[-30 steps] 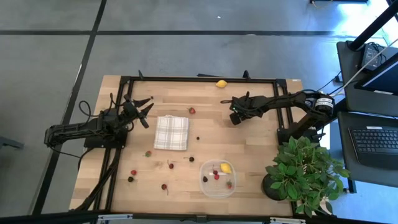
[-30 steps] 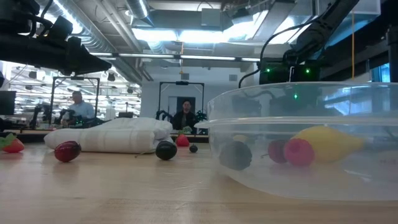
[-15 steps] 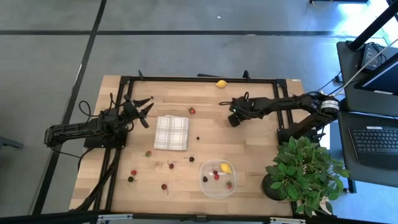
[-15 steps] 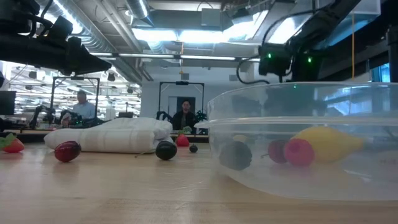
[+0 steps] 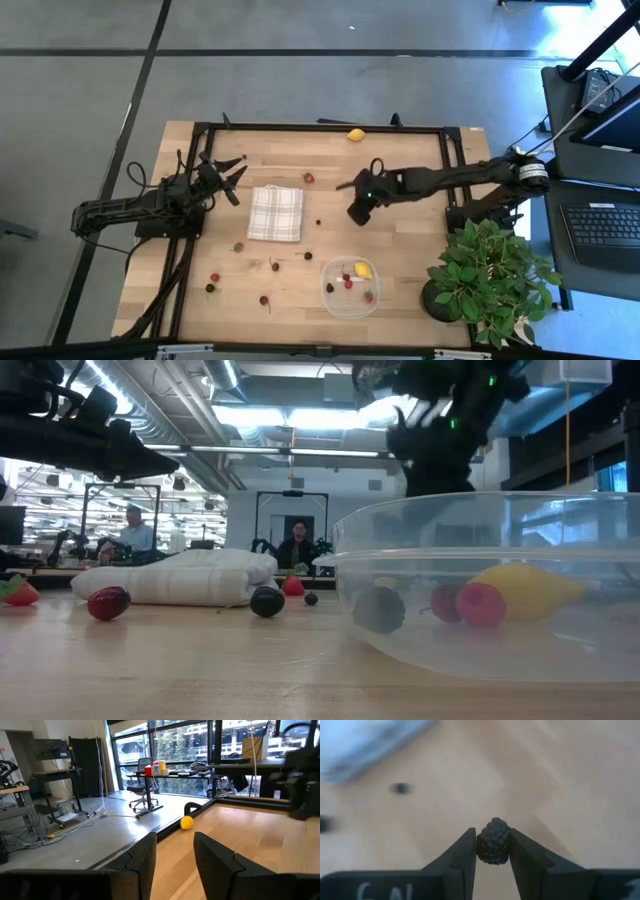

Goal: Pick and placing Produce into tupperware
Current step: Put the blackberry into the transparent container

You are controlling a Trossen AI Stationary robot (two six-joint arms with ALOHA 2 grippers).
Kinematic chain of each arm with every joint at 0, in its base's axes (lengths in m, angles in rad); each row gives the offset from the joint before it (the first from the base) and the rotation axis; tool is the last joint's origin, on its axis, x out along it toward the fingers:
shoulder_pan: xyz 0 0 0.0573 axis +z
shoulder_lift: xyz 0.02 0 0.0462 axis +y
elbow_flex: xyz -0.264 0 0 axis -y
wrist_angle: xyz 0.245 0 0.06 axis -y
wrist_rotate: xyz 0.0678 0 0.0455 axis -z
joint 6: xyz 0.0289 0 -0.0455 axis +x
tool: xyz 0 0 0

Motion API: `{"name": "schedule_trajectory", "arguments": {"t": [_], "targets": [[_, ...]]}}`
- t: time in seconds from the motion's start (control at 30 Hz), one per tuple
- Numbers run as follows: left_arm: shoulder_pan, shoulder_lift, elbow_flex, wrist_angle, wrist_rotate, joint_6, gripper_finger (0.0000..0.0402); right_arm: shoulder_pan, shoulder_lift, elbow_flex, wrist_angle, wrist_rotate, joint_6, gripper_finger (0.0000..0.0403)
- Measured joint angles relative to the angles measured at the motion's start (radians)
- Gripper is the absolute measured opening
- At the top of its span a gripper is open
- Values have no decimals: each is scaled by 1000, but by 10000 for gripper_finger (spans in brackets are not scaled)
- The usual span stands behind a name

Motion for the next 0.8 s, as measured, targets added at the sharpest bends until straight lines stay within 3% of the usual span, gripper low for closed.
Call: {"name": "schedule_trajectory", "arguments": {"t": [0.23,0.8], "targets": [[0,0,0,0,0,0,126,173,-1,40,150,-80,-44,103],[0,0,0,0,1,-1,126,451,113,40,333,-81,-153,107]]}}
